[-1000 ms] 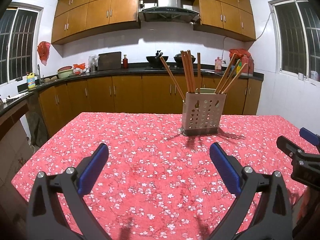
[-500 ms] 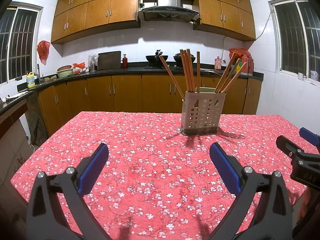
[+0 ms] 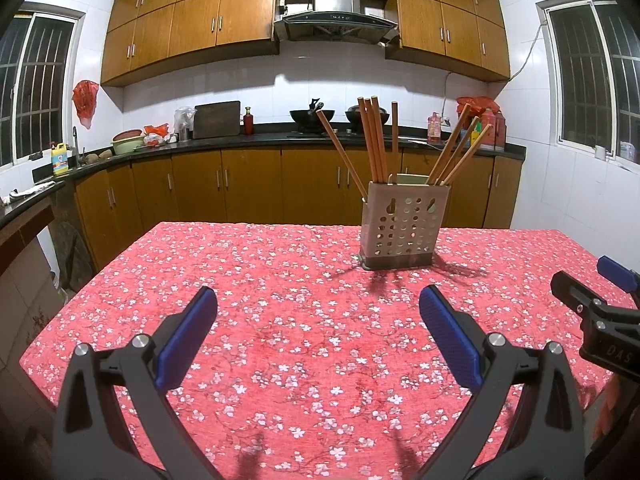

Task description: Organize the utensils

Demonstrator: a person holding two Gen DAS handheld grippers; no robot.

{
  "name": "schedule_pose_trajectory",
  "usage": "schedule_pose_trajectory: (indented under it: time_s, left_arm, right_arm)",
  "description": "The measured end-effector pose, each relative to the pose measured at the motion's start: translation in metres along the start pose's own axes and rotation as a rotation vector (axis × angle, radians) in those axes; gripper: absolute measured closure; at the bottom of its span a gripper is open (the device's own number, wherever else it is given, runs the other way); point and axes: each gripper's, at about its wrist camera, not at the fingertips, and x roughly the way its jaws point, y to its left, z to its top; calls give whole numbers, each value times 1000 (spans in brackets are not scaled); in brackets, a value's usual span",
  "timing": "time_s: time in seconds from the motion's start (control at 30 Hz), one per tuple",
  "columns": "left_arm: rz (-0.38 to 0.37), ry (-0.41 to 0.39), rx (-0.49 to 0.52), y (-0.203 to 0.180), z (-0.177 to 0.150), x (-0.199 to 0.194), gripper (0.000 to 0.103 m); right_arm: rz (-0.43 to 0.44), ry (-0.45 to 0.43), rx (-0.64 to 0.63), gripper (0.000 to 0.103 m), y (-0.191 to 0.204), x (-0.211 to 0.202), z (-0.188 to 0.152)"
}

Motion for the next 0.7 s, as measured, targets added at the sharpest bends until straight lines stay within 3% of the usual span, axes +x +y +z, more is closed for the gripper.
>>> schedule_pose_trajectory:
  time_s: [0.7]
  left_arm:
    - [-7,10,-3,-4,-7,4,4]
  right_arm:
    - [-2,5,7,2,0,1,-2]
